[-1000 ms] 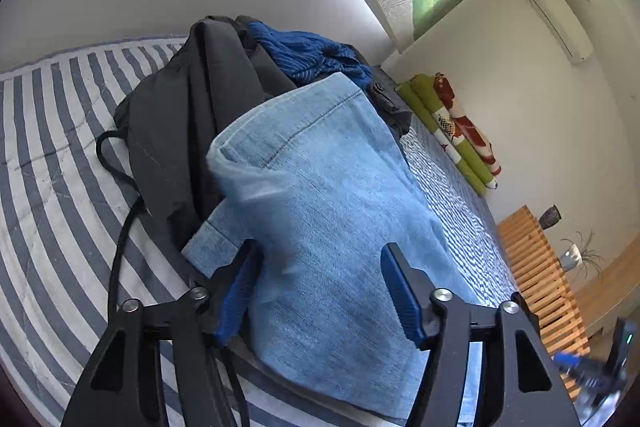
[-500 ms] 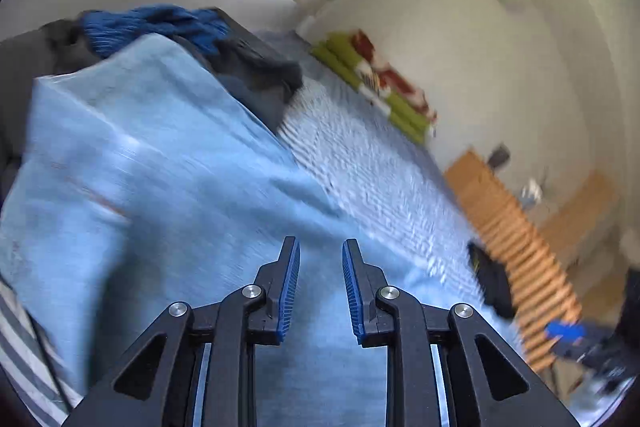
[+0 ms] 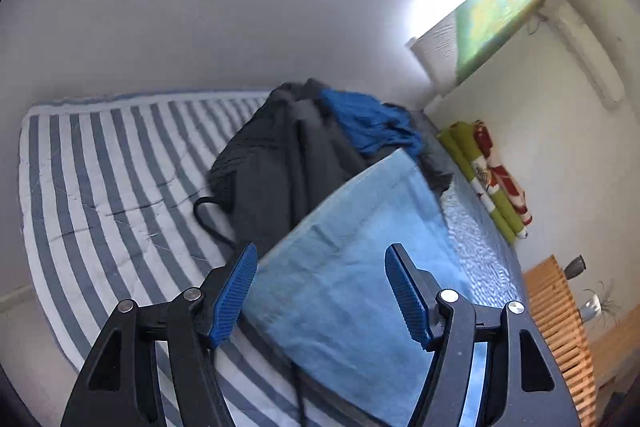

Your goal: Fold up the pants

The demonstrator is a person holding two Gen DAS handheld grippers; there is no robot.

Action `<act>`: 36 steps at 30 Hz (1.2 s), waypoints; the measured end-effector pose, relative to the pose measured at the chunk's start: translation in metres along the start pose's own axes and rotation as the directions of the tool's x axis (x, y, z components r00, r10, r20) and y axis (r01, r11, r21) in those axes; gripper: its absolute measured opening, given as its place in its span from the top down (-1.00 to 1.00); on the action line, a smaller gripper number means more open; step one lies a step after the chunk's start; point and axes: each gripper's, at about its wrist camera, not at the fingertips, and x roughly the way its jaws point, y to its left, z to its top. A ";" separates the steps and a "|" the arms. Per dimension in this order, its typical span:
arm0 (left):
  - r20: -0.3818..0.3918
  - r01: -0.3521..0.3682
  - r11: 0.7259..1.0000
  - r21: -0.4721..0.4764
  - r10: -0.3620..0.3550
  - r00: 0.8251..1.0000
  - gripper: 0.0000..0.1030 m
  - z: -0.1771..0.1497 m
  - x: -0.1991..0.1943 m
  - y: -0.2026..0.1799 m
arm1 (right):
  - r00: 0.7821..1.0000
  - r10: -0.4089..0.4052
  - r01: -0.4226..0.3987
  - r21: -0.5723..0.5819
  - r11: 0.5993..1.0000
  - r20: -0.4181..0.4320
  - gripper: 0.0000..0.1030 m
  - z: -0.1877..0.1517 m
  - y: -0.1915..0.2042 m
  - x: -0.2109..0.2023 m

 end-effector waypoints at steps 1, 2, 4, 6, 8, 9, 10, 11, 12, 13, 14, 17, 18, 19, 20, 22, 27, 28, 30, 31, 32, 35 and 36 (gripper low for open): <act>-0.034 0.010 1.000 -0.005 -0.010 0.999 -0.36 0.002 0.007 0.004 | 1.000 -0.001 0.001 -0.006 1.000 0.000 0.14 -0.001 0.002 -0.001; -0.062 0.018 1.000 -0.010 -0.019 0.998 -0.35 0.002 0.014 0.008 | 1.000 0.000 0.000 -0.009 1.000 -0.002 0.14 -0.001 0.003 -0.001; -0.096 0.009 1.000 0.000 -0.009 0.995 -0.36 0.002 0.026 0.009 | 1.000 0.003 -0.003 -0.007 1.000 -0.004 0.14 -0.002 0.003 -0.001; -0.099 -0.027 1.000 0.004 0.028 0.995 -0.36 0.002 0.033 0.004 | 1.000 0.007 -0.007 0.001 1.000 -0.009 0.14 -0.005 0.004 -0.002; -0.104 -0.065 0.998 -0.015 0.063 0.993 -0.36 0.000 0.036 0.010 | 1.000 0.006 -0.006 0.003 1.000 -0.014 0.14 -0.009 0.003 -0.003; -0.114 -0.097 0.995 -0.020 0.094 0.989 -0.36 -0.002 0.036 0.013 | 1.000 0.003 -0.003 -0.001 1.000 -0.017 0.14 -0.011 0.003 -0.003; -0.110 -0.120 0.993 -0.017 0.117 0.987 -0.36 -0.005 0.033 0.016 | 1.000 -0.002 0.002 -0.006 1.000 -0.020 0.14 -0.013 0.002 -0.003; -0.107 -0.124 0.992 -0.016 0.122 0.987 -0.36 -0.007 0.029 0.020 | 1.000 -0.004 0.004 -0.011 1.000 -0.022 0.14 -0.016 0.002 -0.003; -0.111 -0.106 0.994 -0.018 0.104 0.988 -0.33 -0.010 0.025 0.024 | 1.000 -0.002 0.002 -0.015 1.000 -0.027 0.14 -0.018 0.001 -0.002; -0.120 -0.066 0.998 -0.024 0.062 0.991 -0.33 -0.012 0.024 0.027 | 0.999 -0.003 0.002 -0.018 1.000 -0.032 0.14 -0.020 0.001 0.000; -0.132 -0.041 0.999 -0.029 0.037 0.991 -0.32 -0.014 0.025 0.029 | 0.999 -0.010 0.010 -0.021 1.000 -0.035 0.14 -0.021 0.000 0.002; -0.142 -0.012 0.999 -0.030 0.007 0.990 0.28 -0.016 0.027 0.028 | 0.994 -0.090 0.088 -0.032 0.996 -0.060 0.14 -0.023 -0.001 0.017; -0.129 -0.019 0.999 -0.035 0.014 0.991 0.36 -0.015 0.027 0.026 | 0.989 -0.129 0.127 -0.031 0.991 -0.072 0.14 -0.025 -0.003 0.022; -0.111 -0.018 0.999 -0.037 0.014 0.994 0.46 -0.015 0.026 0.024 | 0.982 -0.167 0.166 -0.022 0.986 -0.083 0.14 -0.028 -0.006 0.027; -0.099 -0.021 0.999 -0.039 0.017 0.995 0.51 -0.013 0.025 0.022 | 0.977 -0.195 0.194 -0.013 0.981 -0.087 0.14 -0.031 -0.010 0.029; -0.070 -0.038 0.999 -0.025 0.036 0.997 0.60 -0.013 0.020 0.014 | 0.957 -0.281 0.280 -0.014 0.960 -0.067 0.14 -0.039 -0.019 0.029; -0.019 -0.051 0.994 0.099 0.053 0.998 0.67 -0.015 0.013 -0.012 | 0.939 -0.331 0.339 0.085 0.937 -0.090 0.14 -0.069 -0.044 0.036; -0.009 -0.074 0.991 0.109 0.076 0.997 0.55 -0.015 0.015 -0.015 | 0.946 -0.303 0.316 0.118 0.941 -0.115 0.14 -0.075 -0.050 0.042; -0.027 -0.083 0.993 0.086 0.086 0.996 0.50 -0.014 0.023 -0.015 | 0.944 -0.292 0.313 0.139 0.939 -0.154 0.14 -0.086 -0.054 0.053; -0.037 -0.090 0.993 0.071 0.093 0.995 0.50 -0.013 0.027 -0.013 | 0.944 -0.289 0.312 0.145 0.939 -0.161 0.14 -0.091 -0.056 0.057; -0.043 -0.110 0.992 0.066 0.113 0.993 0.53 -0.013 0.029 -0.013 | 0.946 -0.279 0.305 0.158 0.939 -0.166 0.14 -0.094 -0.059 0.060; -0.038 -0.120 0.990 0.071 0.123 0.992 0.76 -0.014 0.033 -0.013 | 0.958 -0.234 0.268 0.222 0.938 -0.166 0.14 -0.101 -0.068 0.061; -0.028 -0.121 0.989 0.086 0.124 0.992 0.82 -0.014 0.033 -0.016 | 0.960 -0.227 0.260 0.229 0.938 -0.162 0.14 -0.103 -0.069 0.059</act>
